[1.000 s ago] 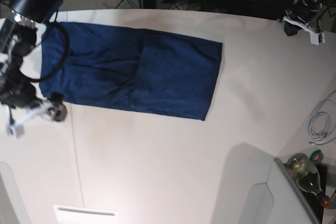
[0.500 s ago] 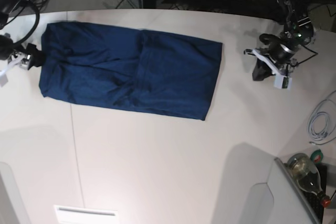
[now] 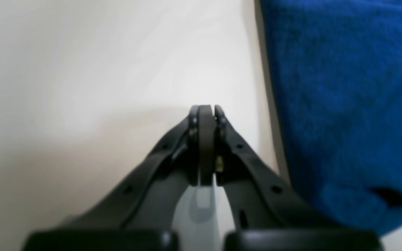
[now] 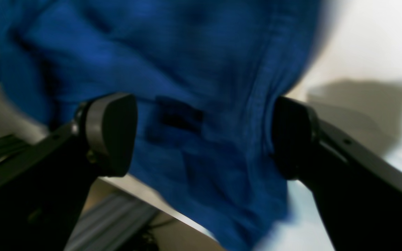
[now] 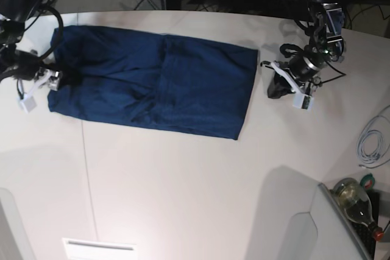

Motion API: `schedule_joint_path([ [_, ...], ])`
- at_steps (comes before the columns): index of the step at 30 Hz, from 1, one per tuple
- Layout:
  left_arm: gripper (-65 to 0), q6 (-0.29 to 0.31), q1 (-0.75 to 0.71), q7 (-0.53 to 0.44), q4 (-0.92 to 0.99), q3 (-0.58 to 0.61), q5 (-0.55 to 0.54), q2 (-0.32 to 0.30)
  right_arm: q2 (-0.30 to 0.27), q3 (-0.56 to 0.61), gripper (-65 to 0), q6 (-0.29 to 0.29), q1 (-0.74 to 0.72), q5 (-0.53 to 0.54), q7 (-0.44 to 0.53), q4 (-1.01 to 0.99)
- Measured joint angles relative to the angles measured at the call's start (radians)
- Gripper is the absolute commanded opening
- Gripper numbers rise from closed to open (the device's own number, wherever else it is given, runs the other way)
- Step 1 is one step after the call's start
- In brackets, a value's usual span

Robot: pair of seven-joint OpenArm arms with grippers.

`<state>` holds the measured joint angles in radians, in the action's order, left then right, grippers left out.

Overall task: Layout the t-shirt on the table in an organized manner, then fold the t-shirt properly
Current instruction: 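Move the right gripper to the shirt's end and grasp it, then fold the grasped end over onto the shirt with the right gripper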

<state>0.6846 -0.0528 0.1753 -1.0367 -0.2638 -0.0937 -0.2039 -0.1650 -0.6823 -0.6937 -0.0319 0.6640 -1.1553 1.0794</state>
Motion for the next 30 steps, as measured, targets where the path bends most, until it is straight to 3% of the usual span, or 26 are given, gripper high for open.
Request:
schedule_joint_path([
  [6,-65.0,0.006,0.002,-0.007,-0.002,0.087,-0.011,0.02,0.005,0.039,-10.1,-0.007,0.01,0.027,-0.006,0.0],
  [16,-65.0,0.005,0.003,-0.007,-0.006,0.091,-0.011,0.071,0.018,0.045,-10.2,-0.008,0.011,0.013,-0.042,0.034],
  [22,-65.0,0.005,0.003,-0.011,-0.008,0.168,-0.012,0.076,0.015,0.074,-10.7,-0.007,0.01,0.01,-0.042,0.032],
  [25,-65.0,0.005,0.003,-0.011,-0.008,0.176,-0.012,0.077,0.015,0.074,-16.8,-0.008,0.008,0.002,-0.032,0.031],
  [30,-65.0,0.005,0.014,-0.008,-0.005,0.194,-0.011,0.075,0.017,0.074,-19.4,-0.008,0.007,-0.006,-0.008,0.026],
])
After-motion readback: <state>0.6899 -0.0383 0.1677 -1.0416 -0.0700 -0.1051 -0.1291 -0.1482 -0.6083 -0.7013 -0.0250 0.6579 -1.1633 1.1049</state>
